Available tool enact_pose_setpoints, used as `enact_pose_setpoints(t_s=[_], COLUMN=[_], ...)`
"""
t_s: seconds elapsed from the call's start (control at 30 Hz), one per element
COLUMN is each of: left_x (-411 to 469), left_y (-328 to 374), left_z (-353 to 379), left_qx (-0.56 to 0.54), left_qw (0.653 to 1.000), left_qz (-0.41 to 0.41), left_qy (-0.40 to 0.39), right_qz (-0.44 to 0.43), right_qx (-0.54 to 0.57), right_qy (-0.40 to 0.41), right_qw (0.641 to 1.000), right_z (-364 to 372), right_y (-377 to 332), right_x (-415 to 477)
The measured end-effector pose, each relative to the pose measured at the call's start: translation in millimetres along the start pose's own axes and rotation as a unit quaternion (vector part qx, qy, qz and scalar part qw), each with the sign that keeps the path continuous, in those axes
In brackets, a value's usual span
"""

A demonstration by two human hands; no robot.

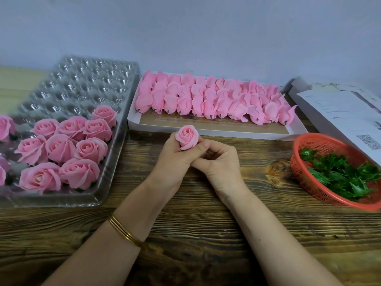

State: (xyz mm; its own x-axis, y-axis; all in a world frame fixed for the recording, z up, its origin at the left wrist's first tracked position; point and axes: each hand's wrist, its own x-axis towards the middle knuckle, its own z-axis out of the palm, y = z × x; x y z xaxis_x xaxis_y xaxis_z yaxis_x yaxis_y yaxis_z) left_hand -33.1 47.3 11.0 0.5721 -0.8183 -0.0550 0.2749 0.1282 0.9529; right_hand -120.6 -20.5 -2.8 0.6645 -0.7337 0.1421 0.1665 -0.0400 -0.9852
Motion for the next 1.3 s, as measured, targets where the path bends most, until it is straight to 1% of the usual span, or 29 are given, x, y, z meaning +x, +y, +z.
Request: enact_pose_setpoints(t_s=[0.23,0.3,0.4,0.5,0.57,0.67,0.77,0.87,0.97,1.03,1.2,1.3], left_x=[1,1,1,2,2,0,-4,-7,-8,-8,-11,-12], left_y=[3,5,7,12,16,23,28,34,40,42,46,46], left_z=[-5,-8,-12,-18,-22,-25,-25,-24,-24,-24,-24,-24], left_qx=[0.007,0.038,0.13,0.247,0.315,0.413,0.45,0.493,0.515,0.518,0.499,0.493], left_qw=[1.0,0.999,0.992,0.968,0.947,0.908,0.891,0.867,0.854,0.851,0.862,0.866], left_qz=[-0.025,-0.018,-0.001,0.009,0.028,0.062,0.06,0.069,0.074,0.078,0.077,0.071], left_qy=[-0.014,-0.017,0.004,0.053,0.063,0.041,0.007,-0.003,-0.018,-0.025,-0.038,-0.047], right_qz=[-0.003,-0.007,-0.009,-0.006,-0.005,-0.007,-0.007,-0.002,-0.005,-0.008,0.015,0.011], right_qx=[0.006,0.006,0.006,-0.004,-0.018,-0.049,-0.064,-0.082,-0.1,-0.111,-0.117,-0.131], right_qy=[0.01,0.005,0.001,0.006,0.007,0.006,0.0,0.002,-0.009,-0.015,-0.029,-0.036], right_qw=[1.0,1.0,1.0,1.0,1.0,0.999,0.998,0.997,0.995,0.994,0.993,0.991], right_z=[-2,-2,-1,-1,-1,-1,-2,-3,-4,-4,-4,-4], right_y=[1,0,-2,-2,-1,0,1,1,1,0,0,-2], right_x=[1,0,-1,1,1,1,0,0,0,0,0,0])
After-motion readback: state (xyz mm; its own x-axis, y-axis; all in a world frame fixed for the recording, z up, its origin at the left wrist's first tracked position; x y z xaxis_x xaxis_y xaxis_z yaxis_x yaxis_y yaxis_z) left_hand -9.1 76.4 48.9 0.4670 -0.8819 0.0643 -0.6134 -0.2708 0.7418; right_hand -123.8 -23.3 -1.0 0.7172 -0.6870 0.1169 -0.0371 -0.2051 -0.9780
